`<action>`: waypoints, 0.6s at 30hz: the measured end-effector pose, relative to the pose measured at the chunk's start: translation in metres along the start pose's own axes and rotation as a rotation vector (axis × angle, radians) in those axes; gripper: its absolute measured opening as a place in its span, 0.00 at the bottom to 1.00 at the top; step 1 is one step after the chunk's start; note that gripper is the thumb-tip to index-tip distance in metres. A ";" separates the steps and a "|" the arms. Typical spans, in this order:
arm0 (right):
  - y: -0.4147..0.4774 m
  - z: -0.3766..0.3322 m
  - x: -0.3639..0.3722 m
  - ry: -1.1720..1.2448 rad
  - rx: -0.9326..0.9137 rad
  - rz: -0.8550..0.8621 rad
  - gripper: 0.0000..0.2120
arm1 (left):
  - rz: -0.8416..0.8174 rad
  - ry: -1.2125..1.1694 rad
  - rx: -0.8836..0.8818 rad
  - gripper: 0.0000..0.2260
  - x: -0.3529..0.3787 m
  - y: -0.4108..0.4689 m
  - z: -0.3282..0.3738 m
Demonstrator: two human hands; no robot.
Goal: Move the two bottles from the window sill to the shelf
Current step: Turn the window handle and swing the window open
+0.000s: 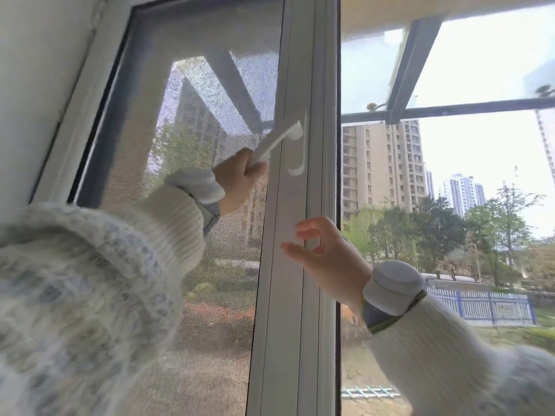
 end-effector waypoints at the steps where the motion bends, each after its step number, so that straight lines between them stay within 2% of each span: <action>1: 0.001 0.000 0.000 -0.002 0.000 0.009 0.18 | -0.022 0.031 0.008 0.10 -0.003 0.002 -0.001; 7: 0.007 -0.007 -0.007 -0.008 0.020 0.063 0.19 | -0.074 0.148 0.083 0.09 -0.009 0.012 -0.004; 11: 0.007 -0.008 -0.011 -0.021 0.057 0.105 0.20 | -0.100 0.319 0.107 0.08 -0.029 0.033 -0.002; 14: 0.006 -0.007 -0.011 -0.019 0.085 0.135 0.23 | -0.062 0.359 0.138 0.14 -0.047 0.046 0.002; 18: 0.002 -0.003 0.004 0.033 0.144 0.052 0.28 | 0.004 0.318 0.186 0.16 -0.064 0.044 0.006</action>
Point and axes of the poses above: each hand's wrist, its own y-axis towards the middle knuckle, its own x-axis out of the palm, z = x × y, the point moved 7 cm from there along y, towards the middle knuckle, and after that the axes turned 15 degrees about -y, right-handed, at the moved point
